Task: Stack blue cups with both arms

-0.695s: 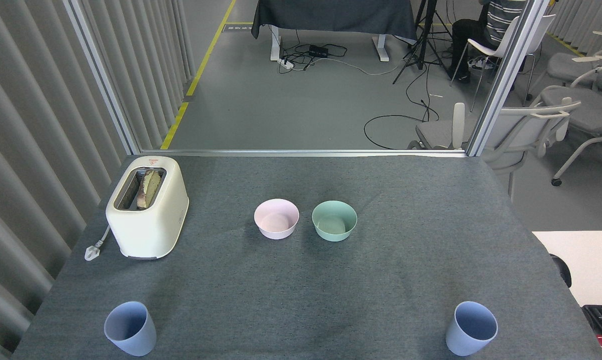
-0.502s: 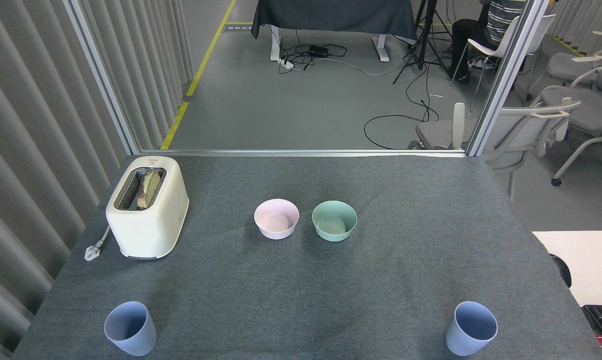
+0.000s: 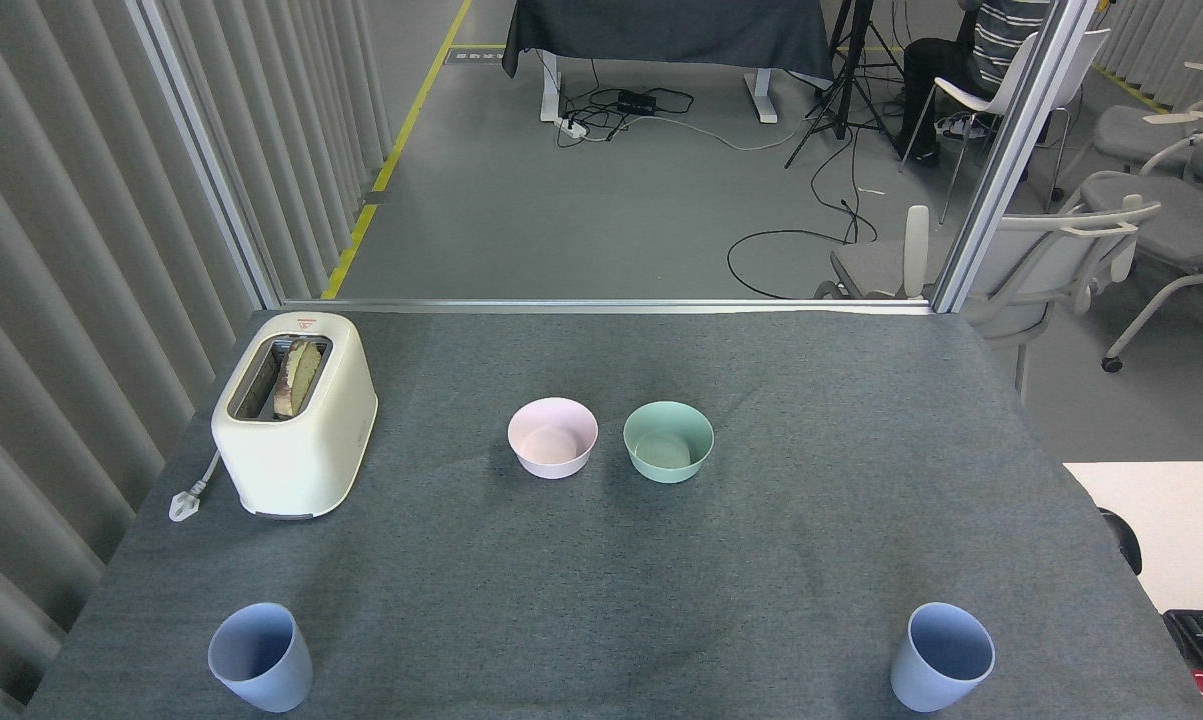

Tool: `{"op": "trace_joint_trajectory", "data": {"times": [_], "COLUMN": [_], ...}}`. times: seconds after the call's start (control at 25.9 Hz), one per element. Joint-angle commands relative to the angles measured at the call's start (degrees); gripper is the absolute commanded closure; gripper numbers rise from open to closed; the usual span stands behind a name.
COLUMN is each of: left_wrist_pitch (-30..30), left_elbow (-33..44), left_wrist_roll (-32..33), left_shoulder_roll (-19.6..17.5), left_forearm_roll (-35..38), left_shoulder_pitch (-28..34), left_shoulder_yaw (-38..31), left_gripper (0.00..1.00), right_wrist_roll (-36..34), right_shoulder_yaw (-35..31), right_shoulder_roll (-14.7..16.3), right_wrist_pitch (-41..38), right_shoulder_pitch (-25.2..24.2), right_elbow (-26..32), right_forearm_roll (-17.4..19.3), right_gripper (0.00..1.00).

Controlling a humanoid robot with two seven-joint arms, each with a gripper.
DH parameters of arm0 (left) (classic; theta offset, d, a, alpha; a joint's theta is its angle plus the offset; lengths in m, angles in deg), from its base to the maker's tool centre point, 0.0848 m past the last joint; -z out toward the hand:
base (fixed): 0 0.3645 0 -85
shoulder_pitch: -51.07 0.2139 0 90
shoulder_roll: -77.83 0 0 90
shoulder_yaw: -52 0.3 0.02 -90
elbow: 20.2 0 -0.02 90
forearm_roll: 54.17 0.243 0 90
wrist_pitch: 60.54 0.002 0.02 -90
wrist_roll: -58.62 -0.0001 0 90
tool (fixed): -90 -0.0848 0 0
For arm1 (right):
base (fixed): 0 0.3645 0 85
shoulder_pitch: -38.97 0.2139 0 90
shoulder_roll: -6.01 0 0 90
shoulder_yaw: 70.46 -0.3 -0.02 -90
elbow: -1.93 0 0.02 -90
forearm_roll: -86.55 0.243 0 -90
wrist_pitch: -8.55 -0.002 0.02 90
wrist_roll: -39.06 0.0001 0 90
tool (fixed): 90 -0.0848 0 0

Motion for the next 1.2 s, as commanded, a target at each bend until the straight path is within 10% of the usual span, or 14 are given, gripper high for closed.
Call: {"op": "trace_joint_trajectory", "data": {"times": [0.0, 1.16], "left_wrist_pitch": [0.76, 5.77], "left_elbow": [-2.36, -16.77], "left_wrist_roll": [0.19, 1.69], "left_shoulder_roll": [0.61, -0.09], "left_forearm_roll": [-0.39, -4.35], "left_shoulder_pitch": [-2.32, -17.61], "left_shoulder_yaw": [0.53, -0.26], "left_gripper": [0.0, 0.0], "right_wrist_roll": [0.39, 0.04], "right_shoulder_yaw": [-0.3, 0.05], "right_shoulder_roll": [0.0, -0.09], "right_wrist_pitch": [-0.01, -0.01], "right_shoulder_pitch": [0.02, -0.41], "right_elbow": [-0.23, -1.02], "right_forearm_roll": [0.0, 0.0], "right_gripper": [0.0, 0.0]}}
